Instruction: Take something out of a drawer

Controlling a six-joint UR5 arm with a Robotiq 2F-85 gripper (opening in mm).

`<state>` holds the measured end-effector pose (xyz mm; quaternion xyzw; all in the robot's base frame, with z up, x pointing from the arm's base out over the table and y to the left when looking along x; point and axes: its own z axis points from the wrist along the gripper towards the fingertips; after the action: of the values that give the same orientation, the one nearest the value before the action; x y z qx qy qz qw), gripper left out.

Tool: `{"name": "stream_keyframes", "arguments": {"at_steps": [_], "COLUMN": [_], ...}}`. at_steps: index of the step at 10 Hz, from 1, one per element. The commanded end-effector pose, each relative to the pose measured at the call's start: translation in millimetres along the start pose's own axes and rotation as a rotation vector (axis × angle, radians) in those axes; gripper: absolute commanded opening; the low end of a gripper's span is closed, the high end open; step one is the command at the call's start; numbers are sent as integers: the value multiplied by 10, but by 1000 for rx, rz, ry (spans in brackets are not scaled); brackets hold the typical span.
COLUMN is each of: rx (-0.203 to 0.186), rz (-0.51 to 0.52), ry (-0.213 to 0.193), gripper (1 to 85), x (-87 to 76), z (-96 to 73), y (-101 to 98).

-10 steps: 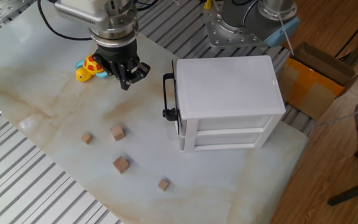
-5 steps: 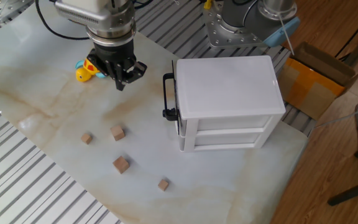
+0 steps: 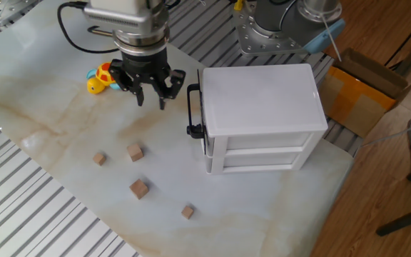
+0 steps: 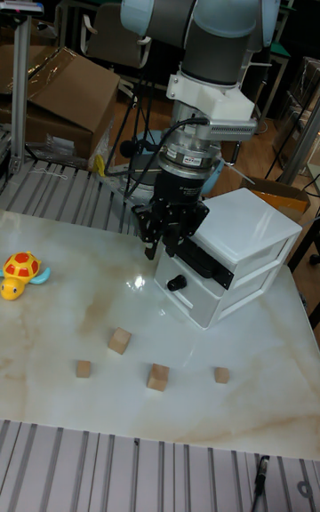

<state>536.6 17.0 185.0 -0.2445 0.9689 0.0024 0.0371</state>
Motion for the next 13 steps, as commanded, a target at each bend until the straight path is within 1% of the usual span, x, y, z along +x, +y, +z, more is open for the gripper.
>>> {"name": "stream_keyframes", "arguments": {"at_steps": [1,2,3,4,5,6,7,10,11,13], "rx": [-27,-45,-81,-88,-91,-78,-78,-94,-79,-86], "rz": [-52,-60,-64,-70,-70,-66,-64,-55,-62,-61], "ry": [5,17,17,17,13,7,7,-8,-3,6], "gripper": [503,533,557,563,563,563,563,563,563,567], "x": [18,56,82,112,135,105,92,55,67,89], "z": [-20,-24,-45,-76,-106,-99,-88,-92,-88,-90], "y": [107,168,276,324,358,305,296,339,300,317]}}
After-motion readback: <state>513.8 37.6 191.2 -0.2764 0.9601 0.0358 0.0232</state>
